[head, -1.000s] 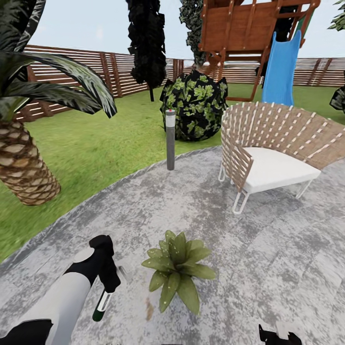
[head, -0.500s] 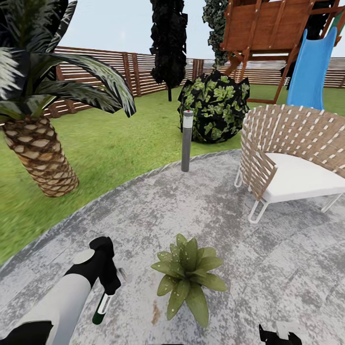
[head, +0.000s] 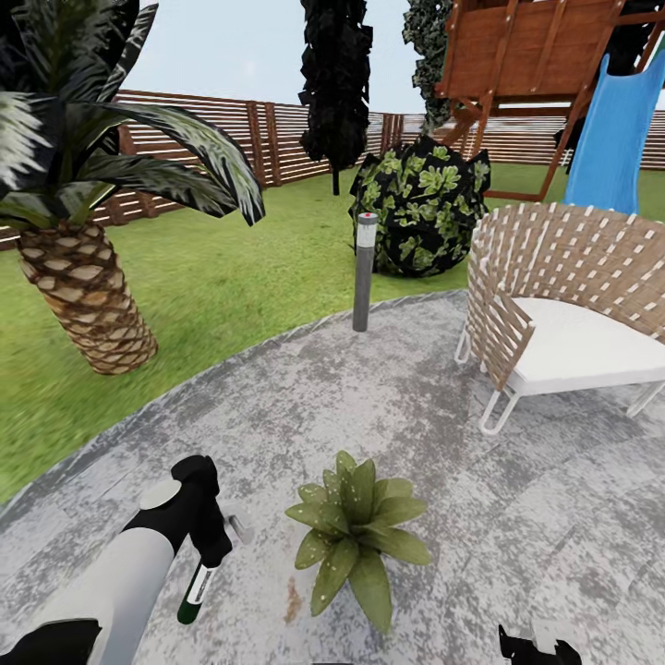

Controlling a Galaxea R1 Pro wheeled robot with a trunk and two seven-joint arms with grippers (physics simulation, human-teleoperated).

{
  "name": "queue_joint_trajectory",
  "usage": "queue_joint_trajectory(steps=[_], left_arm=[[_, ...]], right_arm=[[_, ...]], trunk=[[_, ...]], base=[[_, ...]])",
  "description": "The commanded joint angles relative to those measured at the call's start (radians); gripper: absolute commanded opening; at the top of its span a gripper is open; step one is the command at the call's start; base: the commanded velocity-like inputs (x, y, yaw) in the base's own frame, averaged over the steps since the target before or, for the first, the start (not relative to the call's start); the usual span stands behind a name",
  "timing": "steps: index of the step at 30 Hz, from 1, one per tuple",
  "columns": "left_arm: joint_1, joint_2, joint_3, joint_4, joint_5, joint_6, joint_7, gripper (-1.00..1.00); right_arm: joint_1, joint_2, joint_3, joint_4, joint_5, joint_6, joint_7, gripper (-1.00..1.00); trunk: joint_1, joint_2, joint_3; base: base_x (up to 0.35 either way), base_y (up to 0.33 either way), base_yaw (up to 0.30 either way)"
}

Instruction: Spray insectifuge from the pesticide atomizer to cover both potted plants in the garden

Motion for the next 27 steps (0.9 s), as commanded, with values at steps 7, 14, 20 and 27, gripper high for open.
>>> queue_joint_trajectory(steps=[7,14,20,27], left_arm=[[-0.001,0.002,0.03,-0.003,-0.008,0.01,-0.008,-1.0],[-0.001,-0.001,0.074,0.009,-0.005,0.01,0.082,-1.0],[-0.001,-0.006,0.103,0.009,-0.007,0.01,0.084,-1.0],[0.003,-0.01,0.105,0.012,-0.005,0.01,0.082,-1.0]], right_arm=[[0.0,0.001,0.009,0.0,-0.007,-0.001,-0.004,1.0],[0.0,0.004,0.009,-0.001,-0.009,-0.001,-0.004,1.0],[0.0,0.003,0.009,-0.001,-0.008,-0.001,-0.004,1.0],[0.0,0.003,0.009,0.0,-0.008,-0.001,-0.004,1.0]], trunk=[[0.0,0.0,-0.001],[0.0,0.0,-0.002],[0.0,0.0,-0.002],[0.0,0.0,-0.002]], base=[[-0.105,-0.247,0.274],[-0.061,-0.246,0.114],[0.024,-0.272,0.22],[0.02,-0.273,0.277]])
